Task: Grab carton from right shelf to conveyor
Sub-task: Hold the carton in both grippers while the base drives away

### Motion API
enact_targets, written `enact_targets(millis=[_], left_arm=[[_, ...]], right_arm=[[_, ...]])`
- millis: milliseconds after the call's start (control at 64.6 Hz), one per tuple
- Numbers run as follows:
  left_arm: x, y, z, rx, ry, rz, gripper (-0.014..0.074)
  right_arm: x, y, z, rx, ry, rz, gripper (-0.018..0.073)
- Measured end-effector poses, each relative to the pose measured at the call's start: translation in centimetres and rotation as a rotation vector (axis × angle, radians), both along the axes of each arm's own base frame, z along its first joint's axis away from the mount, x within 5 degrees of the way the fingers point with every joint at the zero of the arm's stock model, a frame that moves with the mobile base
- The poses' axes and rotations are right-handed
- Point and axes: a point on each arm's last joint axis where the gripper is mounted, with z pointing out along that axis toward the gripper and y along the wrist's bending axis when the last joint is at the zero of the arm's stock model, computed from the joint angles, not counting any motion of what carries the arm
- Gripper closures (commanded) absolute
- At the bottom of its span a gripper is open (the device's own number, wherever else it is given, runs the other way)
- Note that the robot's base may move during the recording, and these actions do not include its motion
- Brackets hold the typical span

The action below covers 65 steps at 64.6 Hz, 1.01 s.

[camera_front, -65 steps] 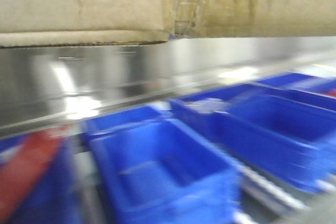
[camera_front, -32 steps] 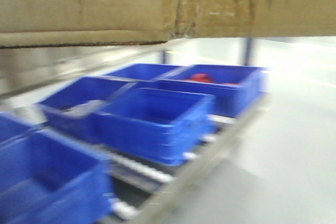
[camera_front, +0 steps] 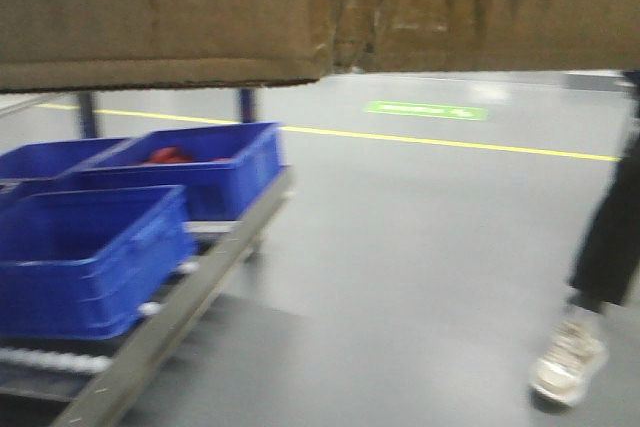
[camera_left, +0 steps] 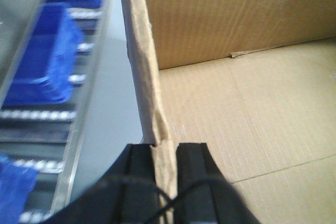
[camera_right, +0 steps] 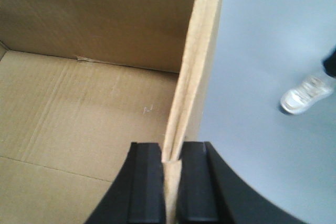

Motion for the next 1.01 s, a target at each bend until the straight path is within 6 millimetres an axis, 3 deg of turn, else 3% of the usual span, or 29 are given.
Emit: enact_targets(millis=[1006], left_arm=[[-0.01,0.01,-0.01,0.001,0.002,0.0,0.0613]], right_arm=[[0.0,0.0,0.0,0.0,0.0,0.0,0.0628]])
